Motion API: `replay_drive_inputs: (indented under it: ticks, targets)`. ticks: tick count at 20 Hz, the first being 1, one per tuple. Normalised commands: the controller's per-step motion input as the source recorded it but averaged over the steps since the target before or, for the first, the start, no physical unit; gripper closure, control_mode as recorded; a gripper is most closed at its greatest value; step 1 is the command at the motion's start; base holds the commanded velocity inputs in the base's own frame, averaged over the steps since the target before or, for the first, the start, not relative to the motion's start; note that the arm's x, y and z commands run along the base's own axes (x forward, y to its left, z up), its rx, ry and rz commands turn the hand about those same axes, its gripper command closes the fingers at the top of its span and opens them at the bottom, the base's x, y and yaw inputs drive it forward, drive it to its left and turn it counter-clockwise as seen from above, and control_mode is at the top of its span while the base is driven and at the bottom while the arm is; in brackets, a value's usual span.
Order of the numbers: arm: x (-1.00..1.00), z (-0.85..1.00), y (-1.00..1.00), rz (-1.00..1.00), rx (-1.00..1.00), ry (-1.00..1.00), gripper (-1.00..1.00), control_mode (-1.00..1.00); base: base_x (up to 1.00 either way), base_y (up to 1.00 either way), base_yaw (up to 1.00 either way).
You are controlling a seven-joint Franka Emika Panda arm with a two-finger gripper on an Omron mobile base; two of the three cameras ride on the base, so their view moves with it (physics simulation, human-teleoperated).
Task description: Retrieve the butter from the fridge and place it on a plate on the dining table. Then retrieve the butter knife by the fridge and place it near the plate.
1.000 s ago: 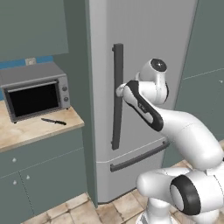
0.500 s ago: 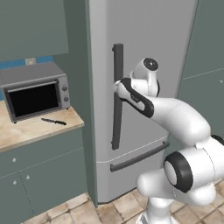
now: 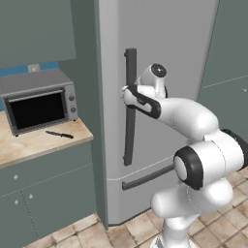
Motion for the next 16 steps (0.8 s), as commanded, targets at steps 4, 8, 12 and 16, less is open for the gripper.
replay_drive_inputs:
  ticks: [4,8,12,16]
  targets:
    - [0.51,-0.1,0.17,0.0,0.0,-0.06,-1.0,-1.0,0.0,0.0,0.0]
    - [0.54,-0.08,0.23,0.0,0.0,-0.05,1.0,-1.0,0.0,0.0,0.0]
    - [0.47,-0.01,0.13,0.0,0.0,-0.01,1.0,-1.0,0.0,0.0,0.0]
    - [0.13,0.07,0.01,0.0,0.0,0.08,1.0,-1.0,0.0,0.0,0.0]
